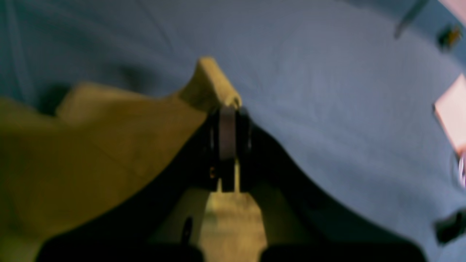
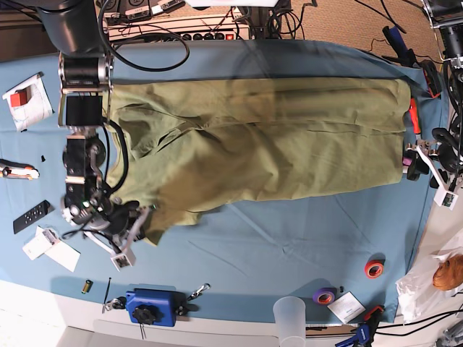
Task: Layout the t-shirt on the table in an organized manner, then fold the t-shirt properly
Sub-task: 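Grasp the shirt strip end with the right gripper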
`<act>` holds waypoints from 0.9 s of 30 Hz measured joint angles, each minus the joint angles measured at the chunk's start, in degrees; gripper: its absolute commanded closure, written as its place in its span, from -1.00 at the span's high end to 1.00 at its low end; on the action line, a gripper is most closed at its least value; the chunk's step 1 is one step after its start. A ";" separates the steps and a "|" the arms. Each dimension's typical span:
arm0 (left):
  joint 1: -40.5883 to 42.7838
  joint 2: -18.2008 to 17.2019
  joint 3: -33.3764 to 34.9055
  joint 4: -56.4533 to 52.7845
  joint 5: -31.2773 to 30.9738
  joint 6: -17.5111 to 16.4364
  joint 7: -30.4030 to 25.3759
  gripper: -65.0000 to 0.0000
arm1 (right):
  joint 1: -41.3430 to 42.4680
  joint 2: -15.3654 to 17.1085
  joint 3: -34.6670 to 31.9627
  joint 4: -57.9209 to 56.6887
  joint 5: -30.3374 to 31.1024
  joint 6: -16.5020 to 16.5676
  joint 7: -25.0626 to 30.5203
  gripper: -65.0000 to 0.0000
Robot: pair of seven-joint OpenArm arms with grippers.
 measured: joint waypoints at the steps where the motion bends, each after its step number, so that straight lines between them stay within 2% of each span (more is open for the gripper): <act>1: 0.13 0.20 0.00 0.00 0.00 0.00 0.00 0.09 | -0.81 -0.02 0.74 0.66 0.07 0.00 -0.28 -1.00; 6: 0.09 2.36 0.00 0.00 -6.43 -0.48 -0.20 0.09 | -6.16 -0.24 5.14 2.45 0.81 0.09 -0.13 -1.00; 9: 0.04 4.17 0.00 0.00 -6.93 -6.23 -0.79 0.10 | -9.35 0.13 8.20 2.60 3.54 2.51 -0.11 -1.00; 12: -0.81 4.79 0.00 0.00 -5.70 -9.16 -0.98 0.10 | -11.52 0.26 11.23 2.62 6.69 6.01 -0.07 -1.00; 16: -3.39 4.70 1.64 -0.02 -2.47 -8.92 0.11 0.10 | -12.41 0.31 14.95 2.64 11.13 8.26 -1.11 -1.00; 20: -7.50 4.46 7.02 -1.25 0.50 -8.92 -0.28 0.10 | -12.31 0.39 16.41 2.64 13.97 11.15 -1.55 -1.00; 24: -12.68 4.55 13.99 -8.50 5.60 -9.14 -0.24 0.10 | -12.28 0.35 16.41 2.64 14.03 11.63 -1.88 -1.00; 27: -16.70 4.57 16.02 -14.47 5.22 -9.11 1.46 0.10 | -12.31 0.39 16.44 2.64 14.10 11.63 -2.67 -1.00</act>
